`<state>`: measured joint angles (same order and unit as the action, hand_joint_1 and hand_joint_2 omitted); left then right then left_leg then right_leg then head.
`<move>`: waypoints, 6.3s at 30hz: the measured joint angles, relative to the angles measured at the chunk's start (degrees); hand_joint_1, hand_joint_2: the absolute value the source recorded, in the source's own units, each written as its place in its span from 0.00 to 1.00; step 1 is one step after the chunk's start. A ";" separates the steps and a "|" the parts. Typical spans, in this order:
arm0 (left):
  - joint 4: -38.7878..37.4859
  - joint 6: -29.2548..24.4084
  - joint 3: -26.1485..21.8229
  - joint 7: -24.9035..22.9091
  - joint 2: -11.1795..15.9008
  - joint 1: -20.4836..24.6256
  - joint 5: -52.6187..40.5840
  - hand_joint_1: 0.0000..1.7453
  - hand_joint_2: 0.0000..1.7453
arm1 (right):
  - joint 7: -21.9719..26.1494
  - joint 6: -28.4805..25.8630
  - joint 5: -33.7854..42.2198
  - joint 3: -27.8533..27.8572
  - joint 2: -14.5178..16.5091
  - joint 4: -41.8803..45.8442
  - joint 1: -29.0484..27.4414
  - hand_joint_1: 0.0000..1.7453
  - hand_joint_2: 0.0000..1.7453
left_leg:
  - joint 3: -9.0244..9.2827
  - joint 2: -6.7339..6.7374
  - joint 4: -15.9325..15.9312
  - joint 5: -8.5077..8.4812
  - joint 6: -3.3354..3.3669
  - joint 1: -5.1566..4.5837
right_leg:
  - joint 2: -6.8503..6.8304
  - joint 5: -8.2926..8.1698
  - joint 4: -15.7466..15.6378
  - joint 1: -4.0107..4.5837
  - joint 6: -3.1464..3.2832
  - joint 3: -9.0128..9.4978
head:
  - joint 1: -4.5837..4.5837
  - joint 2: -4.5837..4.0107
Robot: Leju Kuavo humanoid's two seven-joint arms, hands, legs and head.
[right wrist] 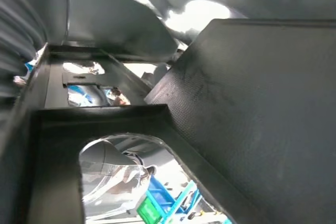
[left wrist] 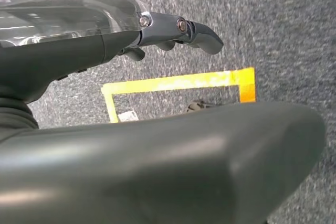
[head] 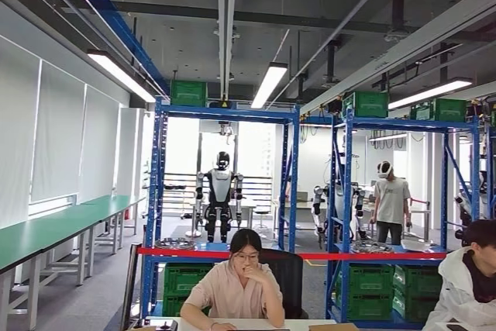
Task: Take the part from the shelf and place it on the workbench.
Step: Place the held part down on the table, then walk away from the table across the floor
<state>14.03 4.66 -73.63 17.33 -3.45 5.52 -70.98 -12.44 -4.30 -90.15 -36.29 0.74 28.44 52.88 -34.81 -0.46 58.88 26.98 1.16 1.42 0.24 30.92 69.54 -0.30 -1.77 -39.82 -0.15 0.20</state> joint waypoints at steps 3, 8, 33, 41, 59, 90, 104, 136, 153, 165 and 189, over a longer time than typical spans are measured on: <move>0.00 -0.21 0.03 0.02 -0.01 0.17 -0.01 0.00 0.50 | 0.17 0.04 -0.03 -0.07 0.19 -0.64 0.74 0.00 0.00 | 0.13 -0.02 -0.02 0.18 -0.46 -0.17 | 0.07 -4.05 -10.48 0.27 0.65 4.76 | 0.02 0.01; 0.00 -0.27 0.04 0.23 -0.01 0.18 -0.01 0.00 0.00 | 3.80 -0.08 -0.02 -0.11 0.38 -1.41 1.24 0.00 0.00 | 0.01 0.03 -0.07 0.64 -1.76 -0.15 | 0.00 -4.39 -11.91 0.20 2.09 5.19 | 0.04 0.00; 0.00 0.11 0.39 1.95 0.33 -0.46 -0.33 0.00 0.00 | 35.51 0.51 14.20 -6.34 -18.56 5.74 10.72 0.00 0.00 | 0.07 -0.10 0.43 0.35 0.46 -0.20 | -0.04 -1.04 -1.79 0.11 -0.16 0.65 | 0.02 0.00; -0.01 0.30 0.39 2.40 0.39 -0.59 -0.25 0.00 0.00 | 35.53 1.67 22.65 -11.04 -25.40 11.71 13.79 0.00 0.00 | -0.84 -0.05 2.37 2.37 -1.13 -0.45 | -0.15 -4.68 -12.10 0.20 1.81 5.12 | 0.03 0.00; -0.02 1.09 0.16 3.82 0.33 -1.00 1.74 0.00 0.00 | 45.41 36.84 106.16 27.82 -0.72 61.98 -35.26 0.00 0.00 | 0.36 0.14 -0.31 -0.13 0.60 -0.32 | -0.24 4.61 0.73 0.06 -0.08 1.53 | 0.02 0.00; -0.01 -0.43 -1.89 3.95 0.04 -1.35 3.81 0.00 0.00 | 52.24 45.84 103.24 38.91 7.12 75.49 -58.61 0.00 0.00 | 5.09 0.84 -2.27 2.18 1.02 -0.74 | -0.45 4.42 1.18 0.01 -0.62 0.39 | 0.00 0.00; 0.04 -0.45 -4.03 4.01 -0.34 -1.69 4.60 0.00 0.00 | 52.01 43.16 97.92 46.24 8.73 62.71 -60.79 0.00 0.00 | -1.98 0.60 5.37 6.01 -1.17 -1.28 | -0.97 -2.70 -16.77 1.04 3.61 12.60 | 0.10 0.04; 0.11 -0.33 -5.54 4.03 -0.17 -2.01 2.63 0.00 0.00 | 31.99 4.18 75.79 66.24 1.02 -12.83 -50.92 0.00 0.00 | -2.83 0.84 11.25 9.46 -1.77 -0.99 | -1.30 -2.22 -16.29 0.63 3.14 12.26 | 0.09 0.01; 0.34 -0.31 -5.54 4.04 -0.20 -1.57 2.11 0.00 0.00 | 27.48 2.25 73.49 70.79 0.81 -14.96 -51.10 0.00 0.00 | 4.89 1.33 -2.69 1.87 1.51 -1.10 | -0.66 5.19 4.76 0.20 -0.73 1.64 | 0.08 0.00; 0.35 -0.28 -5.50 4.04 -0.23 -1.40 1.24 0.00 0.00 | 13.42 0.54 70.65 71.88 1.73 -15.95 -50.36 0.00 0.25 | -1.73 0.98 5.46 5.95 -1.19 -0.98 | -0.79 -1.06 -16.88 0.65 3.28 14.84 | 0.09 0.02; 0.35 0.07 -6.27 2.66 -0.82 -0.57 4.28 0.00 1.00 | 10.74 2.40 66.72 72.86 3.03 -16.29 -50.88 0.00 0.00 | 6.38 1.16 -2.39 2.71 1.26 -0.99 | -0.31 -1.96 -14.33 -1.33 -2.10 11.97 | 0.09 0.00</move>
<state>14.38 4.73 -79.90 19.99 -4.27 4.94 -66.70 -1.70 -1.90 -23.43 36.57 3.77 12.15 1.99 -28.44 0.70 56.49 29.70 2.42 0.42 -0.07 28.96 55.21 -1.63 -3.87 -27.85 -0.06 0.20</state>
